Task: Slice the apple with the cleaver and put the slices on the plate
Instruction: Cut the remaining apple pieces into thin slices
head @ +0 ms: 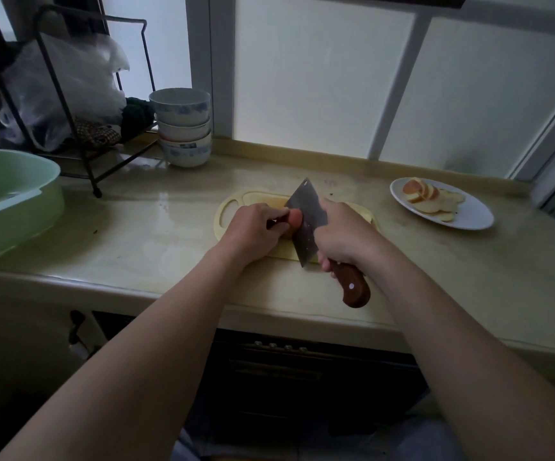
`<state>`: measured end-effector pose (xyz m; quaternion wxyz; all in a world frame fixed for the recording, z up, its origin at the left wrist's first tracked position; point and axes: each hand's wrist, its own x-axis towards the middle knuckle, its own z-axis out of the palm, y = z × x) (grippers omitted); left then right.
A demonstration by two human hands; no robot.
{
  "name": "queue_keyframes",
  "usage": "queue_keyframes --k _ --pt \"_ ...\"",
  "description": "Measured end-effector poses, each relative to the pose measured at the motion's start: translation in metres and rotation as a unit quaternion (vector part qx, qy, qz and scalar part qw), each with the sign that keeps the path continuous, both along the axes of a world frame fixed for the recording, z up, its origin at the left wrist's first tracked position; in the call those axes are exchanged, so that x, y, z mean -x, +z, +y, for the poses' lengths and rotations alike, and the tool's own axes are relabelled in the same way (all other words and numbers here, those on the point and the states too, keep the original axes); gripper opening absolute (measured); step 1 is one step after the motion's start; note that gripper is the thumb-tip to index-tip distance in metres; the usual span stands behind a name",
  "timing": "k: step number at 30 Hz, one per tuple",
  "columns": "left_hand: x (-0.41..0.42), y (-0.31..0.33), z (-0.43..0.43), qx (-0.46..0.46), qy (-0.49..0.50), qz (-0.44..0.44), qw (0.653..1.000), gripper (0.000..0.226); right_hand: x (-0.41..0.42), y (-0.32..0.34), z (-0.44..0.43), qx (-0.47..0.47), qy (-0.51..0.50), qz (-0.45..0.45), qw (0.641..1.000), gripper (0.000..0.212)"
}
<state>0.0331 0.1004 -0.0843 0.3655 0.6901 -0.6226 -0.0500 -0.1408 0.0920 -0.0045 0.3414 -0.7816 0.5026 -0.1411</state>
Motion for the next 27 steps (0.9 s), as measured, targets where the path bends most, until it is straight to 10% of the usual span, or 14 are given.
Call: queue_keyframes --k 27 --pt "0.000 0.003 0.003 -0.021 -0.012 -0.007 1.000 0.028 0.007 0.008 -0.012 0.047 -0.033 -0.032 0.998 0.092"
